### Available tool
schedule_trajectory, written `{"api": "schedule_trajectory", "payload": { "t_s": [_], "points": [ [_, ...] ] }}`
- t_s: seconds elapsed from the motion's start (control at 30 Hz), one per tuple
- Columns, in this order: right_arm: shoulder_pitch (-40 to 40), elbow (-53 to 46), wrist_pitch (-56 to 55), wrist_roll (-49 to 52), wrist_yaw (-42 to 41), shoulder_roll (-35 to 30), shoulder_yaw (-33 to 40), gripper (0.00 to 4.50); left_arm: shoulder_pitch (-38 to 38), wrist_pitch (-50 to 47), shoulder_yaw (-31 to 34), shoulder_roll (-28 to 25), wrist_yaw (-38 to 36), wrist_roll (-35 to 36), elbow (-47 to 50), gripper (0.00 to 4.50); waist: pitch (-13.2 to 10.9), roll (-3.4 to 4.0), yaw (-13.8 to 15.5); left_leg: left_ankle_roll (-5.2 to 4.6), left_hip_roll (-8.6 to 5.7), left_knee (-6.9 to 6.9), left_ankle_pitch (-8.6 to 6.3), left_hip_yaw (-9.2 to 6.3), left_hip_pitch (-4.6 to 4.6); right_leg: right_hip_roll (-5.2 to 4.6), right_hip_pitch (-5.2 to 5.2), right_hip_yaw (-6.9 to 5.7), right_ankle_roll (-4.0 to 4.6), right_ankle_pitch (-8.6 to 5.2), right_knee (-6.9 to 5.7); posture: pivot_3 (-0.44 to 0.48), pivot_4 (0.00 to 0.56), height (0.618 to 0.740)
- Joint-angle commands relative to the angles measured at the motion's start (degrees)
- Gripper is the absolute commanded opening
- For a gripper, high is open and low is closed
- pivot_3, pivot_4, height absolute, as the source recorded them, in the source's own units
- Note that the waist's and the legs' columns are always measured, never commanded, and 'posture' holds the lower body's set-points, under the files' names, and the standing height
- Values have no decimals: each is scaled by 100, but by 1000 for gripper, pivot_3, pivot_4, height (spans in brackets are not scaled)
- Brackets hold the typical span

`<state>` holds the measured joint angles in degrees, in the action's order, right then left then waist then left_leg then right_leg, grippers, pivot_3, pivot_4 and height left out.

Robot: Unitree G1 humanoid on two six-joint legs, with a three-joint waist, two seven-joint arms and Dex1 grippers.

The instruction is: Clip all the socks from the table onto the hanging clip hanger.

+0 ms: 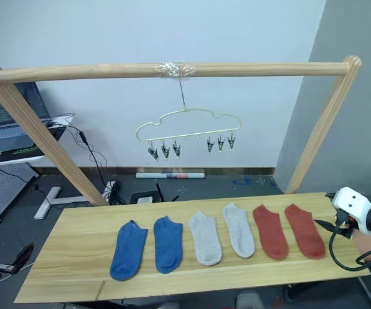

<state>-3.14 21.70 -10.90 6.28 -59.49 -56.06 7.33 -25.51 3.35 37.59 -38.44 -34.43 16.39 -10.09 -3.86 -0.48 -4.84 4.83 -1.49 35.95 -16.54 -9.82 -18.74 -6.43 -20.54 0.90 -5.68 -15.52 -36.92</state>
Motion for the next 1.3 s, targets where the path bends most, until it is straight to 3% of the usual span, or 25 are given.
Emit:
{"api": "schedule_trajectory", "payload": {
  "t_s": [0.03, 0.17, 0.3, 0.57, 0.7, 0.8, 0.97, 1.3],
  "points": [
    [351, -900, 225, 298, 29, 149, 144, 4480, -24, -263, -142, 314, 122, 220, 855, 4500, 4, -8, 4, 0, 4, 0, -1, 0, 0, 3, 0, 0, -9, 5, 1, -114, 6, 740],
    [743, -1940, 715, 543, 134, 351, 232, 4480, 88, -680, -541, 831, 371, 316, 1715, 4500, -2, -10, 15, -2, 4, 6, -3, 3, -1, 3, 2, 5, -11, 6, 0, -131, 26, 740],
    [620, -2987, 1452, 912, 324, 585, 212, 4480, 558, -1118, -1103, 1268, 694, 396, 2498, 4500, -55, -19, 18, -2, 11, 15, -2, 4, 0, 9, 5, 5, -4, 3, -4, -150, 56, 740],
    [-389, -4734, 3030, 1687, 838, 1083, -212, 4480, 2121, -1786, -1800, 1743, 1378, 514, 3026, 4500, -273, -22, -16, -1, 22, 19, -1, 5, -4, 26, 4, 15, -28, 22, 3, -190, 136, 740],
    [-933, -5087, 3558, 1889, 1062, 1438, -564, 4480, 2825, -1723, -2096, 1987, 1610, 361, 2836, 4500, -417, -38, -13, -2, 20, 17, -1, 5, -32, 26, -48, 18, -2, 39, 5, -197, 165, 740],
    [-1230, -5206, 3788, 1972, 1156, 1610, -742, 4500, 3153, -1599, -2261, 2132, 1658, 300, 2603, 3952, -510, -36, -14, -2, 19, 19, 0, 6, -78, 27, -91, 18, 24, 55, 8, -206, 187, 740],
    [-1617, -5280, 4030, 2092, 1220, 1783, -889, 4500, 3465, -1339, -2379, 2289, 1823, 73, 2133, 2468, -662, -30, -24, -4, 19, 22, 0, 9, -120, 27, -139, 17, 28, 58, 6, -220, 220, 740],
    [-2179, -5346, 4417, 2257, 1287, 2105, -1130, 4500, 4292, -680, -2632, 2578, 1891, -217, 1082, 2468, -988, -40, -62, -17, 22, 90, -7, 9, -206, 27, -179, -4, 29, 63, -1, -247, 280, 740]
  ]
}}
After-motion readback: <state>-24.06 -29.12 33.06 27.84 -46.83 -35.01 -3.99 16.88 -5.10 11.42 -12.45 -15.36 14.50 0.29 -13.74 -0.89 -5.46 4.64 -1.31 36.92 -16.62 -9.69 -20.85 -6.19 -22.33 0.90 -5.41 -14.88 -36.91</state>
